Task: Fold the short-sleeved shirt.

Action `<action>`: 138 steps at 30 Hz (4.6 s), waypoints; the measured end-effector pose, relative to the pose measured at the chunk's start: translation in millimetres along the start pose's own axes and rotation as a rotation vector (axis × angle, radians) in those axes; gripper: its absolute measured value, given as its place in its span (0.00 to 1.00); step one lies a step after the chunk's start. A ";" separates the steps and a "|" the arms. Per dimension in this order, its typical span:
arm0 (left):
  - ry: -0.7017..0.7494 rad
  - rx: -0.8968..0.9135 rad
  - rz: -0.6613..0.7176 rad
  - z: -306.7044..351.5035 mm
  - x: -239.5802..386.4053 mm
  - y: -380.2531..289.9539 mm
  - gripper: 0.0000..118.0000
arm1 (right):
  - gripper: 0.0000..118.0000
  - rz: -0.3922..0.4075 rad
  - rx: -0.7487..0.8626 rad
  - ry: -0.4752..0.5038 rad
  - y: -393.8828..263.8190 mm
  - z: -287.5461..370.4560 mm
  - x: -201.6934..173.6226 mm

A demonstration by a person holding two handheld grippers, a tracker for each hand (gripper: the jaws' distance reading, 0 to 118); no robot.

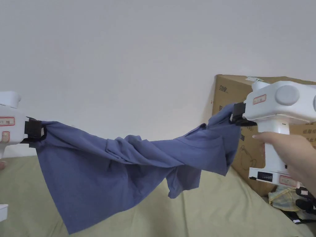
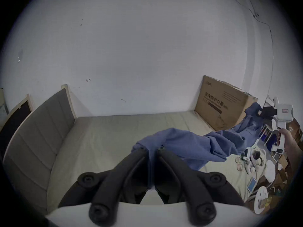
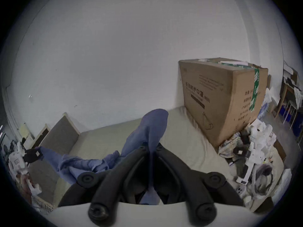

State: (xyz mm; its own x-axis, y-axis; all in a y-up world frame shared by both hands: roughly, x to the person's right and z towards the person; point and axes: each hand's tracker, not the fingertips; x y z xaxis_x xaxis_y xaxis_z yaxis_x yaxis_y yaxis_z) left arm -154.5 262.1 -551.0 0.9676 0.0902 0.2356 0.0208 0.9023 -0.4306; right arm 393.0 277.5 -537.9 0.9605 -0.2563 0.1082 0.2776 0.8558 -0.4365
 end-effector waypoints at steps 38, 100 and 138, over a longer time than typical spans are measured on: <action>-0.146 -0.786 0.222 31.5 -48.7 -355.6 0.02 | 0.04 -0.149 -0.693 -0.097 -367.4 24.0 139.4; -0.242 -0.592 -0.149 -260.1 -45.3 -247.9 0.00 | 0.00 -0.064 -0.460 -0.056 -351.3 -27.2 39.7; -0.209 -0.237 0.047 6.9 -56.5 -167.1 0.00 | 0.00 0.063 -0.335 0.044 -237.7 8.4 32.5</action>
State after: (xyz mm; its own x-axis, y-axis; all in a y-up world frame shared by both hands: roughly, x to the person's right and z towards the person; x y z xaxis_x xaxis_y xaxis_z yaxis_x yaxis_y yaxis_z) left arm -214.4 109.1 -486.4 0.8968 0.2367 0.3738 0.0586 0.7740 -0.6305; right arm 358.5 69.4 -423.1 0.9719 -0.2326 0.0362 0.1886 0.6775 -0.7109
